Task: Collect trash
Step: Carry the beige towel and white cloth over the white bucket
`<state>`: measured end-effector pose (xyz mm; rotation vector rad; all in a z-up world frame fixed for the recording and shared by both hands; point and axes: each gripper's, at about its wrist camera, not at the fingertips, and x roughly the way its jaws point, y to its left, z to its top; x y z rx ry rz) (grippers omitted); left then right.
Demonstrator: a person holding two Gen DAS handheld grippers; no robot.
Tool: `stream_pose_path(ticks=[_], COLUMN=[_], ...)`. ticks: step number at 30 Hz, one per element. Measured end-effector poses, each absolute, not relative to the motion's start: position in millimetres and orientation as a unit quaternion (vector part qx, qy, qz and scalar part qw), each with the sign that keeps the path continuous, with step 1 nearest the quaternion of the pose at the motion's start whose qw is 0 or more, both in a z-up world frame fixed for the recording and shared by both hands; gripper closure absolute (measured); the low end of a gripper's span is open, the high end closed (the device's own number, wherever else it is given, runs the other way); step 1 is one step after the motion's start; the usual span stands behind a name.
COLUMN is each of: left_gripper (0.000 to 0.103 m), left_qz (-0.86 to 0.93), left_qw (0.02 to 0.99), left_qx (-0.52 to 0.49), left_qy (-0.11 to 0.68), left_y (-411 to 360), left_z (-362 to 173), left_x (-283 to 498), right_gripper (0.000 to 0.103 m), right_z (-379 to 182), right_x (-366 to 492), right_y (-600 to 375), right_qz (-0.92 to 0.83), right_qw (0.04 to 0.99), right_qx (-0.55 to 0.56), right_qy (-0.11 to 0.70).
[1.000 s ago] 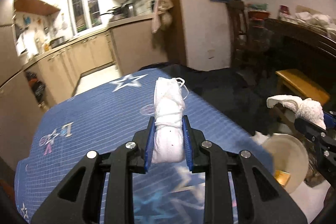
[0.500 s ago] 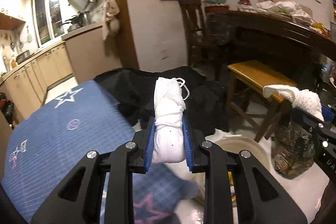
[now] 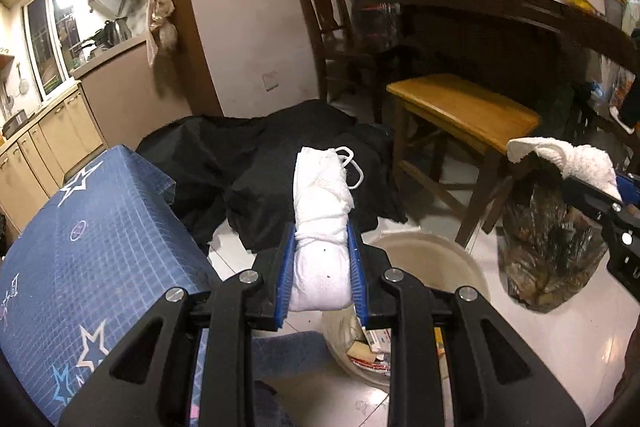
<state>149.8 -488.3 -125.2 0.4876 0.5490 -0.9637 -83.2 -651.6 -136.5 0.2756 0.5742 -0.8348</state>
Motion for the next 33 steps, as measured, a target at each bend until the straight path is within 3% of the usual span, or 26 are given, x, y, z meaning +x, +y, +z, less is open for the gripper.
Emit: stream_pose_path(ticks=[8, 33], left_gripper=[0.080, 0.080], left_qz=[-0.454, -0.442], left_qw=[0.813, 0.813], left_qx=[0.233, 0.255], left_qy=[0.280, 0.280], left_y=[-494.5, -515.8], left_z=[-146.4, -160.0], left_x=[144.9, 146.8], right_gripper=[0.064, 0.063], right_z=[-165.5, -184.2], right_x=[-84.3, -41.5], right_y=[-653.3, -662.9], right_qz=[-0.396, -0.356], right_qw=[0.861, 0.870], right_qx=[0.146, 0.150], right_qy=[0.285, 0.306])
